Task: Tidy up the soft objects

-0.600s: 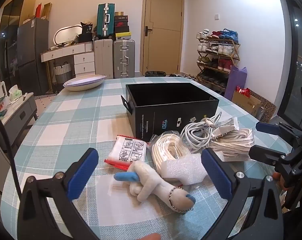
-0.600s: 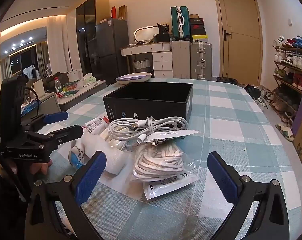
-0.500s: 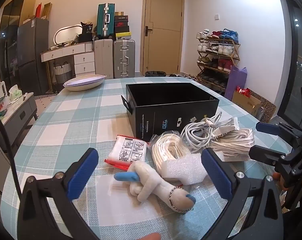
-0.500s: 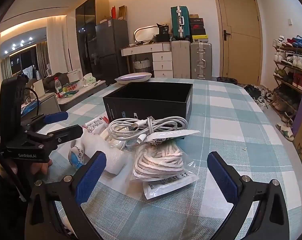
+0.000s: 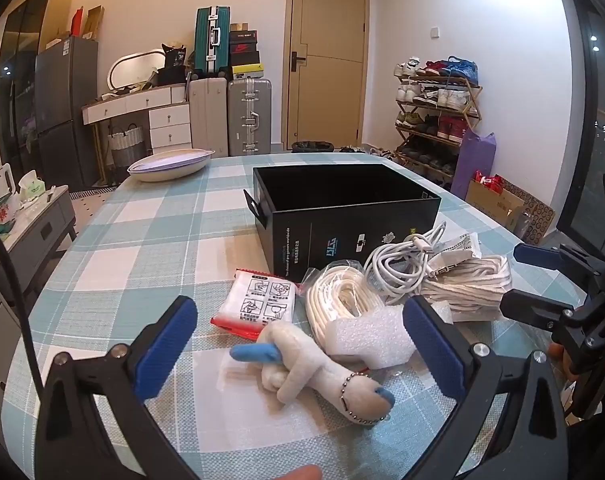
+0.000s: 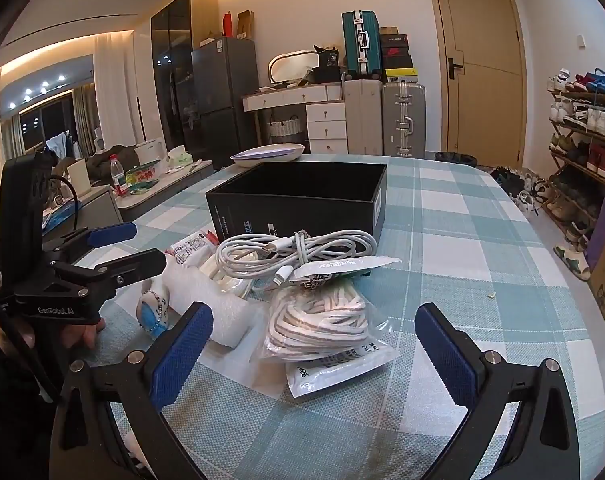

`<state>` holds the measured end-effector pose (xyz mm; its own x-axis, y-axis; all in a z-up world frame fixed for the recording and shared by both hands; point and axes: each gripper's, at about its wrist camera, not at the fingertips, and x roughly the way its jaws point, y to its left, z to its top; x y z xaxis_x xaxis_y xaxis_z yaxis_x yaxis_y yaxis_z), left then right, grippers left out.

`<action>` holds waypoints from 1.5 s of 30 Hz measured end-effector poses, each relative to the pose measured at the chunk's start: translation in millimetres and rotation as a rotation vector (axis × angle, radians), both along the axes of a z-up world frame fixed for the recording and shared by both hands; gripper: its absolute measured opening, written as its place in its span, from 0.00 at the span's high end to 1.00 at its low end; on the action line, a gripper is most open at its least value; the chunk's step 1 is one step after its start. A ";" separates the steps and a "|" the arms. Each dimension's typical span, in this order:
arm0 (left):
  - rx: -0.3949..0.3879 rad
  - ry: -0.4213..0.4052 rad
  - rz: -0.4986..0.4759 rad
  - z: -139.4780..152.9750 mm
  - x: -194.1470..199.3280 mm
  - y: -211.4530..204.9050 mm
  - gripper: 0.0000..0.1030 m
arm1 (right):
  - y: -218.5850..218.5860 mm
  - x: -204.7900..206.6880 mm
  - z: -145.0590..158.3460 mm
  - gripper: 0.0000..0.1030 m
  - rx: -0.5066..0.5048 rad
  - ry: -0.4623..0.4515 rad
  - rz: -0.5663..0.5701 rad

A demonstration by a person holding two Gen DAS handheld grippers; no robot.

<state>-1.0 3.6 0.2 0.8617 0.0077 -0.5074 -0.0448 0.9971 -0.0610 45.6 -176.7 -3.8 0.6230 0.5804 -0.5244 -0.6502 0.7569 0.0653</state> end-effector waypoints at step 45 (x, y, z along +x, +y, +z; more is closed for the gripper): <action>0.016 0.000 0.000 -1.0 -0.9 -2.9 0.00 | 2.5 1.0 -4.3 0.00 0.000 0.007 0.007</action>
<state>-2.0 0.7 -0.8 0.8617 0.0160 -0.5072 -0.0451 0.9980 -0.0451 46.7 -174.3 -8.1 0.6153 0.5848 -0.5286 -0.6548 0.7525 0.0703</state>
